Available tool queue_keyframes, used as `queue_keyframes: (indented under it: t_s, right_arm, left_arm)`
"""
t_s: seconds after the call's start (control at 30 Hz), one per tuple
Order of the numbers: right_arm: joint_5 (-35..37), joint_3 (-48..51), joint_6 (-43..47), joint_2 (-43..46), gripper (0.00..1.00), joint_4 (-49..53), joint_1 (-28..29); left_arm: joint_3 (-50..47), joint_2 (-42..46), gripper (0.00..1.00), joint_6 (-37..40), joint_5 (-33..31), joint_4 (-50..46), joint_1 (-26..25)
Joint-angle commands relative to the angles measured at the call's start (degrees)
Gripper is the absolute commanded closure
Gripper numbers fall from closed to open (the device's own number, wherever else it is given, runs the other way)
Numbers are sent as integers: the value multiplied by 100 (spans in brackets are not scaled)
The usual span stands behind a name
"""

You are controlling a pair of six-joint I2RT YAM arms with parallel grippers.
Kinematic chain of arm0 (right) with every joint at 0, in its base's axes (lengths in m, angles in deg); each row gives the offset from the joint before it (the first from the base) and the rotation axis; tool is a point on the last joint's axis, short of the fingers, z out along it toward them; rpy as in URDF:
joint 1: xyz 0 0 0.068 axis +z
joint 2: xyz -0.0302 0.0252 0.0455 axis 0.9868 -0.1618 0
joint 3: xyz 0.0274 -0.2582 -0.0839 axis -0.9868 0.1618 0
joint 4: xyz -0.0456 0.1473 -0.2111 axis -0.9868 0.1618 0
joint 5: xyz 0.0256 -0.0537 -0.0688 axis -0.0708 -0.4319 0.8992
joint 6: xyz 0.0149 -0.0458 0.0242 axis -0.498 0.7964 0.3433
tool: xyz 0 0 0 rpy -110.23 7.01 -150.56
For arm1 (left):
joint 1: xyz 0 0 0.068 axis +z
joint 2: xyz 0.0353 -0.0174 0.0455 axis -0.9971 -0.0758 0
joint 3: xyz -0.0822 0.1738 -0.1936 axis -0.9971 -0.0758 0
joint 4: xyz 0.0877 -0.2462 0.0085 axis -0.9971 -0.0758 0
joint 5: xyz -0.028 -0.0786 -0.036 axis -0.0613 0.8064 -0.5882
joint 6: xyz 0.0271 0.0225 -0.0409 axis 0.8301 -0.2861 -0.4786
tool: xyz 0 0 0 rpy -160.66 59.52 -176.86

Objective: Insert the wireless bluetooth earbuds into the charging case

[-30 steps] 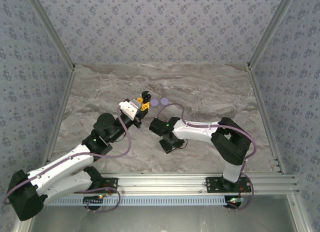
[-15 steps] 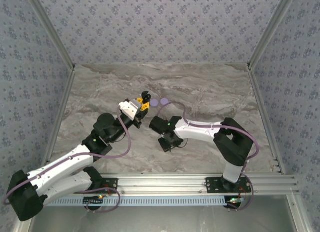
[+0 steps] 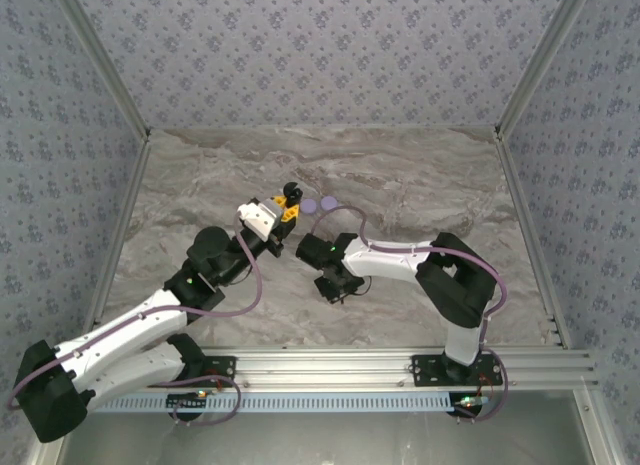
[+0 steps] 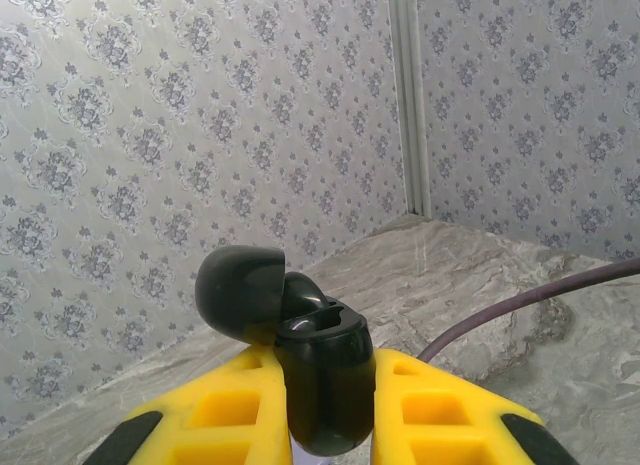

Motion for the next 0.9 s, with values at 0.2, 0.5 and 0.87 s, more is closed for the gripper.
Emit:
queue_keyframes:
  t_s: [0.2,0.5,0.87]
  right_arm:
    - [191,108,77,583,76,14,-51]
    - [265,379,576,2940,76,-218,-637]
    - [-484,-205,1800,4745,75,-1437,-1292]
  left_arm:
    - [37,62,100,-10,-68,107,-24]
    - [148,-374,100,-270,467,415,-28]
    - [525,-1124,100,-633,1606,882,-22]
